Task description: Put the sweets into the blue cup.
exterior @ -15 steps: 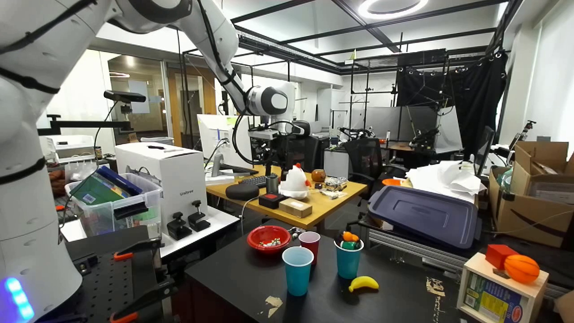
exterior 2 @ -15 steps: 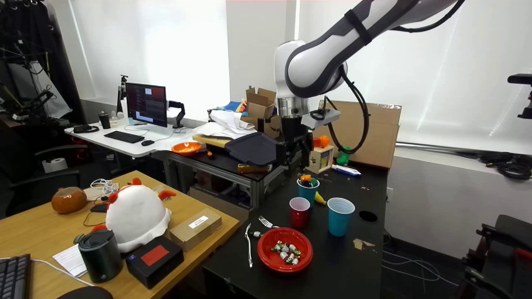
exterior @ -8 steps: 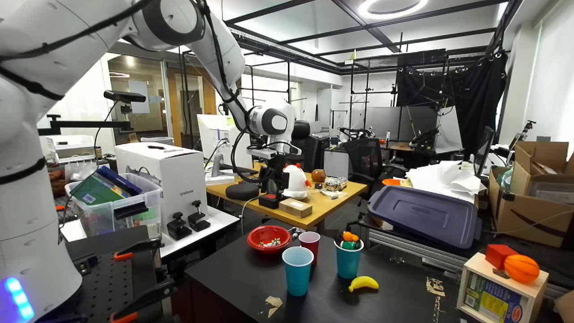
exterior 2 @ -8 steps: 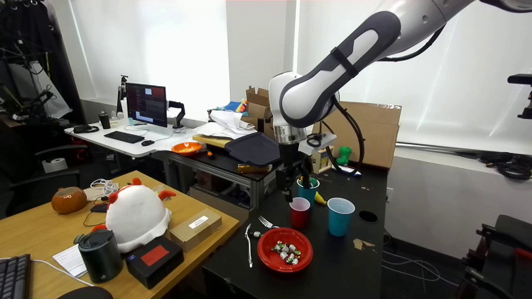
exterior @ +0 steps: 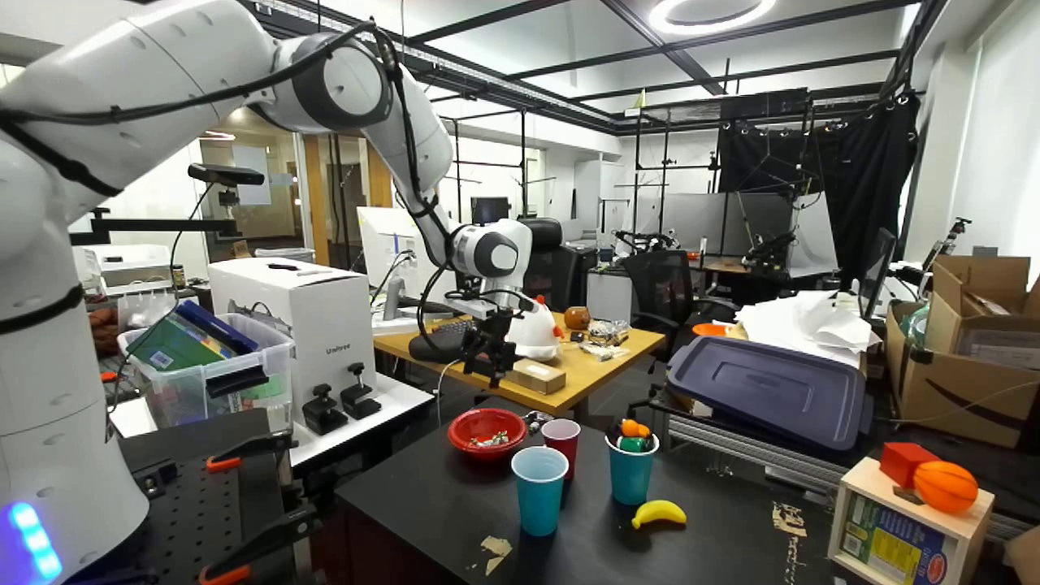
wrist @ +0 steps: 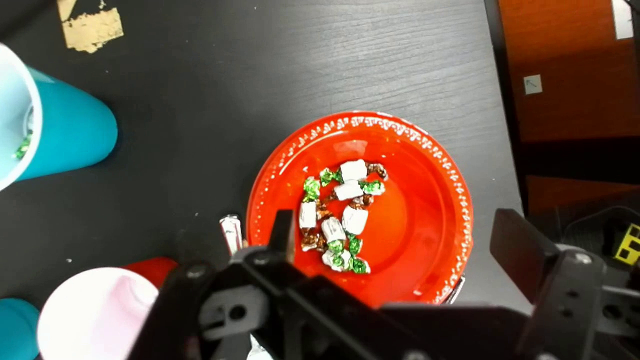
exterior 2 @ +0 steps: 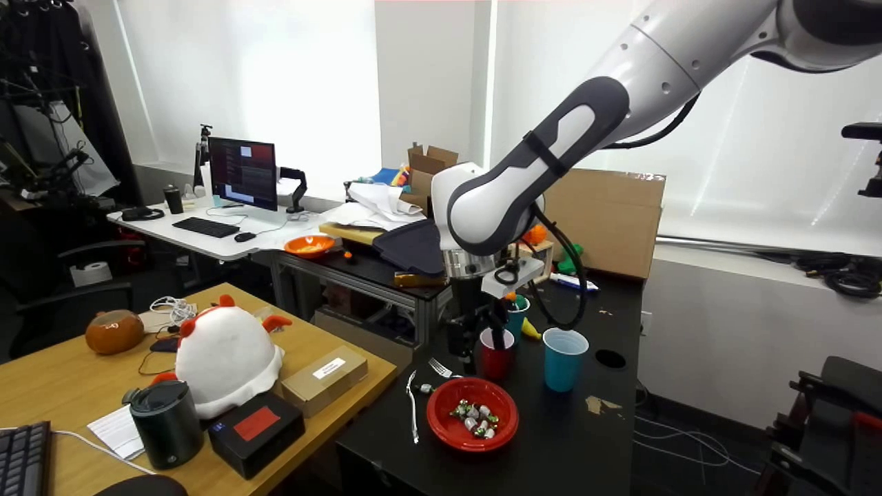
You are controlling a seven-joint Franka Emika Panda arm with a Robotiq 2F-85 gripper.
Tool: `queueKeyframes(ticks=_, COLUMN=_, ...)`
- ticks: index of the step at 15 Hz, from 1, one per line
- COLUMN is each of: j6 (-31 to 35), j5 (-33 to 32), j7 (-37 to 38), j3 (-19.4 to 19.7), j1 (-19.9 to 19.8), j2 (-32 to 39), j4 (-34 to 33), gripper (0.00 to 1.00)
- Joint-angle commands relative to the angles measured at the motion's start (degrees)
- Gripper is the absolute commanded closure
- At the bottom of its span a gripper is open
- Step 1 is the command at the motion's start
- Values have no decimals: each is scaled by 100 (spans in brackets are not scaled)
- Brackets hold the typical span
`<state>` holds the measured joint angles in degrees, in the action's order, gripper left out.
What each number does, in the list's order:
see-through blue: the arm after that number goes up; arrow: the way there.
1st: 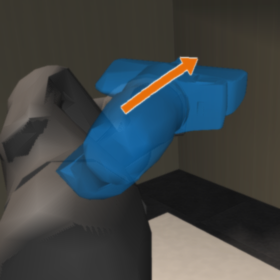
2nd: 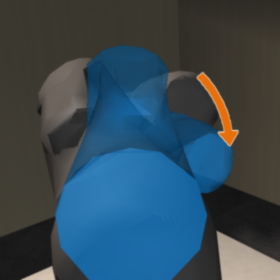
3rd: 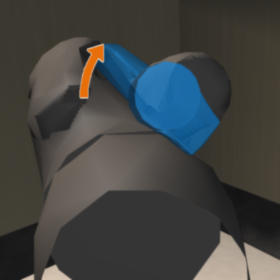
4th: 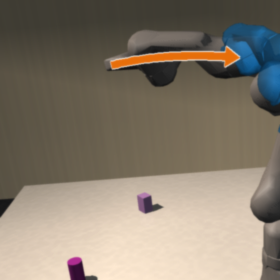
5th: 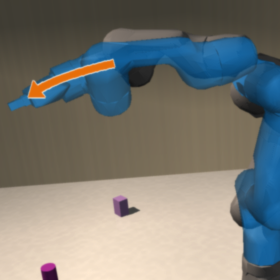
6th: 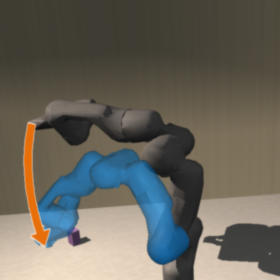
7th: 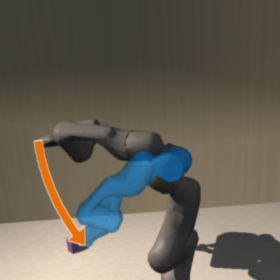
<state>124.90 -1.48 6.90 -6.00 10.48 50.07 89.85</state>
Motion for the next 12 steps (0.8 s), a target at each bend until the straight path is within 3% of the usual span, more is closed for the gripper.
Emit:
queueKeyframes(ticks=1, j6=-90, j5=121, j7=-166, j3=-19, j1=-10, j2=587, j4=-548, gripper=0)
queueKeyframes(ticks=12, j6=-92, j5=72, j7=-581, j3=-88, j1=-22, j2=1852, j4=-1793, gripper=0)
